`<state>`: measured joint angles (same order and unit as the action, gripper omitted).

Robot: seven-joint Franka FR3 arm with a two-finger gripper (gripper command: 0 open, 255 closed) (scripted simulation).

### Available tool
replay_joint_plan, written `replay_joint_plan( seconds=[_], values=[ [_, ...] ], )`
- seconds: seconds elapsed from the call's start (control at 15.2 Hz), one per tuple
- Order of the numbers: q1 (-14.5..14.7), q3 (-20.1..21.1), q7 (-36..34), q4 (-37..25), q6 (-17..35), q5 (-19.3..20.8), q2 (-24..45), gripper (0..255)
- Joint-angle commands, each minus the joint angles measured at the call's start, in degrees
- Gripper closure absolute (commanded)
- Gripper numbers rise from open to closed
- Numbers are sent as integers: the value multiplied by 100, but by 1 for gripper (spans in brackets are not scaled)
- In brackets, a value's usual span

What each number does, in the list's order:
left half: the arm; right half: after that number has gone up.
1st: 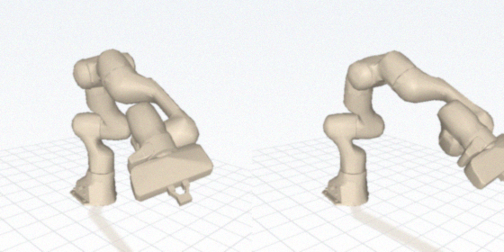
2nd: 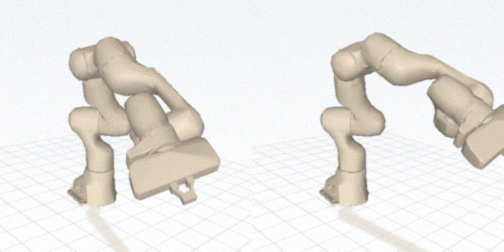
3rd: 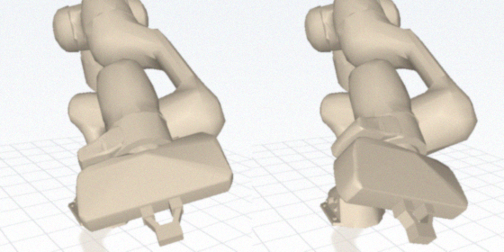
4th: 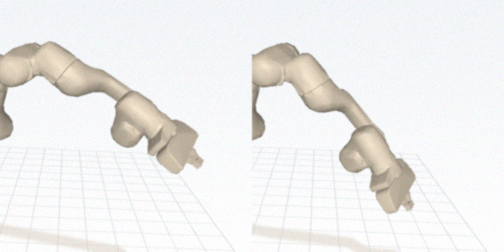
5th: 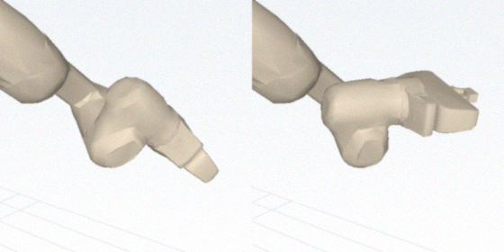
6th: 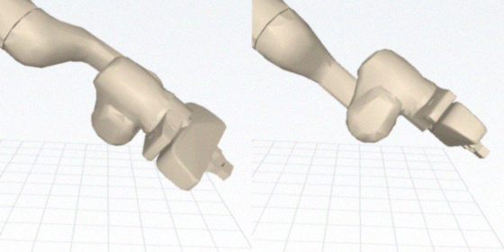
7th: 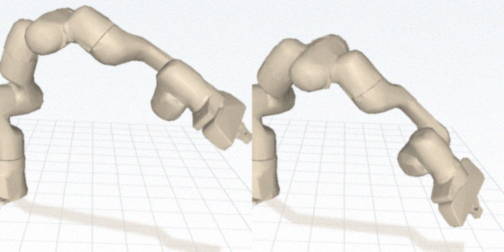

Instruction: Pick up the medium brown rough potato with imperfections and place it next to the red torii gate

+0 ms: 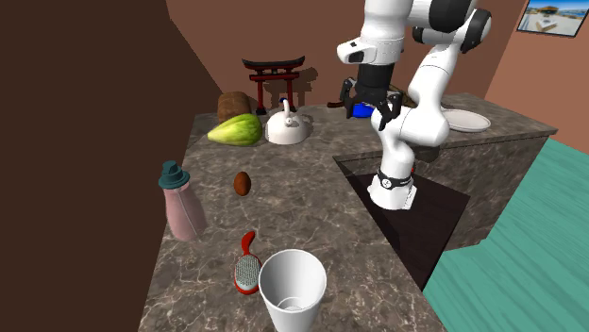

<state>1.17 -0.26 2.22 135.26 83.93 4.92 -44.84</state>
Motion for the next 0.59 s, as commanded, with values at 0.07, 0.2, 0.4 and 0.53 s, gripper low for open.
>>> replay_joint_plan(
  seconds=[0.07, 0.2, 0.4, 0.53],
  values=[
    [-15, -109, 168, 92, 137, 110, 28, 0],
    [-45, -331, 498, 252, 422, 329, 113, 0],
    [-99, -667, 979, 433, 877, 644, 312, 0],
    [-135, -893, 1291, 511, 1195, 841, 494, 0]
  ],
)
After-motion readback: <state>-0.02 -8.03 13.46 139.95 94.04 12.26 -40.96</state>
